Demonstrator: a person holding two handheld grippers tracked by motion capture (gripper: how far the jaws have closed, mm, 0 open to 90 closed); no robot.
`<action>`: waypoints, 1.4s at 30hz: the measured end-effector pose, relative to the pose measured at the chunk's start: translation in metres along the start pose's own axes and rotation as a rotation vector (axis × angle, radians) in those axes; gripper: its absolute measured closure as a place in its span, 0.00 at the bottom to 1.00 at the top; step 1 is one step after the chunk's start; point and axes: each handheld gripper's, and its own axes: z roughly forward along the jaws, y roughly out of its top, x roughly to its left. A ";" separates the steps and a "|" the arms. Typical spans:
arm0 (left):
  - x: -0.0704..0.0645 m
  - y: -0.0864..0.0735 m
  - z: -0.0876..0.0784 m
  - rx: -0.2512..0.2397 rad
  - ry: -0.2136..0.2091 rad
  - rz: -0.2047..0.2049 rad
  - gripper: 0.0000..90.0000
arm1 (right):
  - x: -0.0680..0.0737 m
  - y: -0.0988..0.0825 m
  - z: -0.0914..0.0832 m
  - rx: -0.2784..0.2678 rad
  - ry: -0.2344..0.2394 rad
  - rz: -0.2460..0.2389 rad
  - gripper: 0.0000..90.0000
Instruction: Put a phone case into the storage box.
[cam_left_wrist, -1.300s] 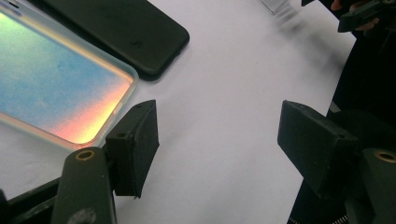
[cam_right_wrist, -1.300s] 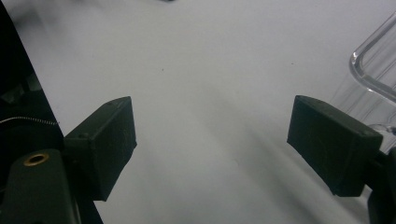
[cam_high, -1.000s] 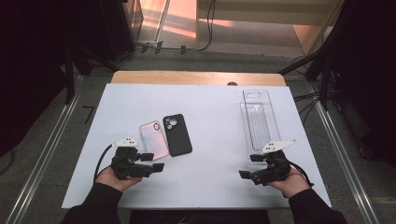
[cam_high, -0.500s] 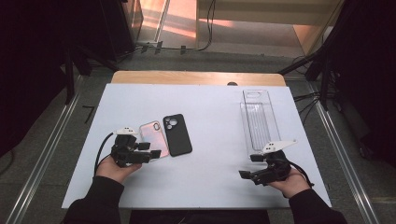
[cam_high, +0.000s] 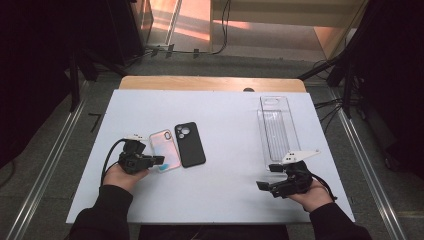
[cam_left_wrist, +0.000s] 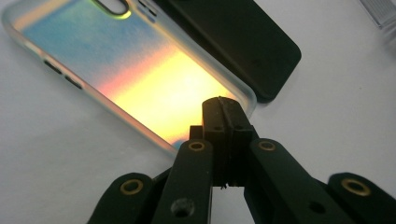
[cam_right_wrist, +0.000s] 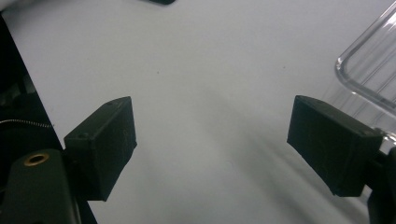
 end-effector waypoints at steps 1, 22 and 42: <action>0.000 0.000 0.002 0.011 0.003 0.003 1.00 | 0.000 0.000 0.000 0.000 0.000 0.000 0.15; 0.011 -0.004 0.008 0.084 0.042 -0.016 1.00 | 0.000 0.000 0.000 0.003 0.000 0.003 0.15; 0.035 -0.011 -0.013 0.071 0.110 -0.056 1.00 | -0.001 0.000 0.000 0.003 -0.003 0.010 0.15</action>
